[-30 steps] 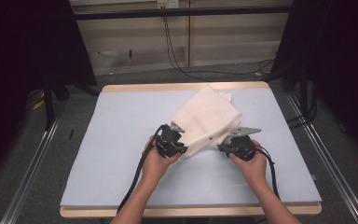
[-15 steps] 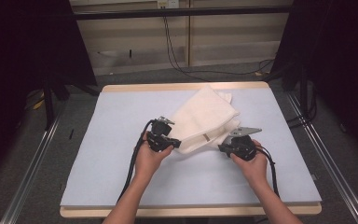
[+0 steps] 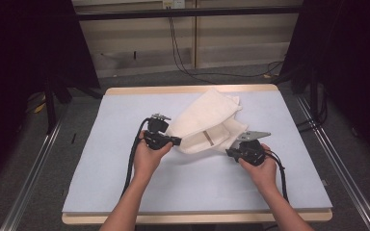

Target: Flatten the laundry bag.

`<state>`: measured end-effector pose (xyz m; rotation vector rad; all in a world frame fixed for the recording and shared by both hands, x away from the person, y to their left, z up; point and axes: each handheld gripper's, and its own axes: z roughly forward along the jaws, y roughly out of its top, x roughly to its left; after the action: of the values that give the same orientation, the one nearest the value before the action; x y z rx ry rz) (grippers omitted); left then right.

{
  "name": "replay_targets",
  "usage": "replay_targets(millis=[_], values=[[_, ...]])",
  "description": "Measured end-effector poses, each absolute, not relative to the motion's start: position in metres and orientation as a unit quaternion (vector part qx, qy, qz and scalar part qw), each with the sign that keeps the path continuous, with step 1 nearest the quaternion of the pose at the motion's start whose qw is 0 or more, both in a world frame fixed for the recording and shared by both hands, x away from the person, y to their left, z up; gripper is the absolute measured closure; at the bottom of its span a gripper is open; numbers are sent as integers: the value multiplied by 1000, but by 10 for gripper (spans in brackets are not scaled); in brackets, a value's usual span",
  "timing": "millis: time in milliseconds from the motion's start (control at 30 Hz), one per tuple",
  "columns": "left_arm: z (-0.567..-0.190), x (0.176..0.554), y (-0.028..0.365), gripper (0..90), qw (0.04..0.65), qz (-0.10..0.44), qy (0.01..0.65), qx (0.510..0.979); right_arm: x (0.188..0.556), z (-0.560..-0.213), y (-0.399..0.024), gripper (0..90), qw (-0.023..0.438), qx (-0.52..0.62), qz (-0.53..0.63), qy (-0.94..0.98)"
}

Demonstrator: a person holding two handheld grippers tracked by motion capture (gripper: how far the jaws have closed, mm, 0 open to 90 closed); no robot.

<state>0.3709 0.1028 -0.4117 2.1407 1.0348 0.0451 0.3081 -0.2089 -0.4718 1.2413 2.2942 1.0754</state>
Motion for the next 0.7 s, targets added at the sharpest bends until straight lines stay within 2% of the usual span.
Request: replay_targets(millis=[700], values=[[-403,388,123,867,381,30,439,813,309,-472,-210,876,158,434,375,804]])
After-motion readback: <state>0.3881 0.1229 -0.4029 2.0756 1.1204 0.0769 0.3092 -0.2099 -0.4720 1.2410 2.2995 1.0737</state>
